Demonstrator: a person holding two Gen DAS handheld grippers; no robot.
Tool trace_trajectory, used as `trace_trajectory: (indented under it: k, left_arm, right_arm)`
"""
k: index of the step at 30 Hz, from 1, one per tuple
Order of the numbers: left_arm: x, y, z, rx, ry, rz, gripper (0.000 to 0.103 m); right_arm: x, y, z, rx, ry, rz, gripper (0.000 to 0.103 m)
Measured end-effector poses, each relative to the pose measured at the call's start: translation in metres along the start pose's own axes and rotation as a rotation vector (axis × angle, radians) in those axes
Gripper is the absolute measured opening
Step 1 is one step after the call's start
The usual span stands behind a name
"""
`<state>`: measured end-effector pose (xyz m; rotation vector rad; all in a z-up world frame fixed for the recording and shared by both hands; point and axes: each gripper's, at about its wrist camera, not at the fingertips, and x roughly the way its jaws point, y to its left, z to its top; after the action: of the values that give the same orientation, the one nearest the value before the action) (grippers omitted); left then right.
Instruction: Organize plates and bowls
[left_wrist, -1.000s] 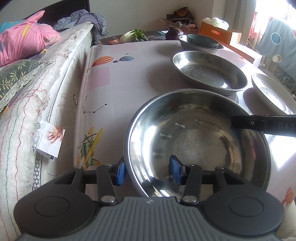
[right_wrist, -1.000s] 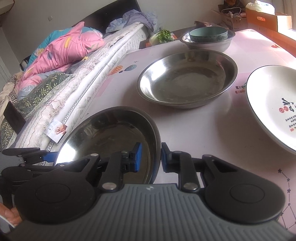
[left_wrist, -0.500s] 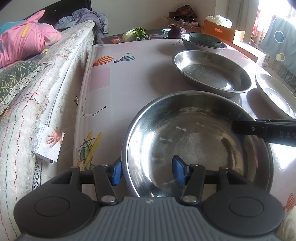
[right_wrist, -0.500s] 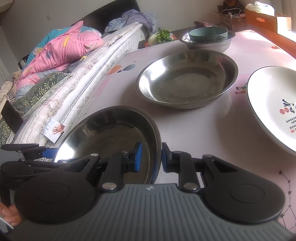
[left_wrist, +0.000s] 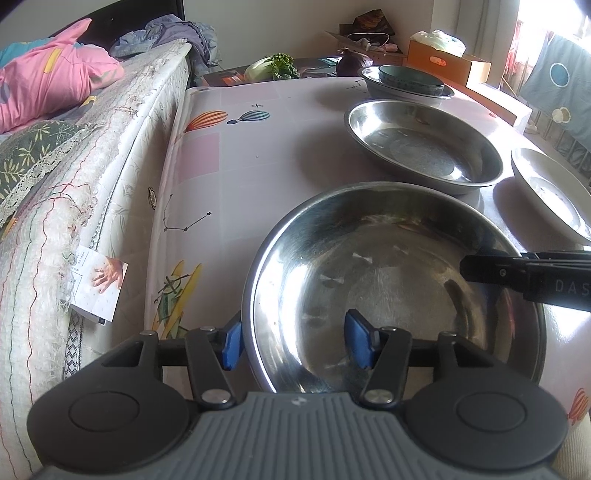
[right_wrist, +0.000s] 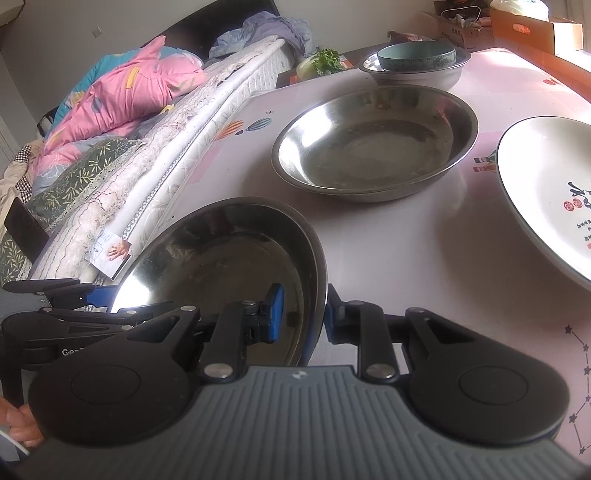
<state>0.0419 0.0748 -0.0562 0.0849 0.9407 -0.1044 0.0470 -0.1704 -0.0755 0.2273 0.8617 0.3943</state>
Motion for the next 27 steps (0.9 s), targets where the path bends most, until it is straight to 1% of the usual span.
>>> trace_trajectory:
  k: [3,27]
  left_arm:
    - [0.0,-0.001,0.0,-0.005,0.003,-0.005,0.06]
    - [-0.009,-0.01,0.003,-0.002,-0.007,-0.024,0.06]
  right_arm:
    - [0.0,0.0,0.0,0.002,-0.001,0.001,0.022]
    - [-0.014,-0.004,0.008,-0.001,-0.047,-0.013,0.023]
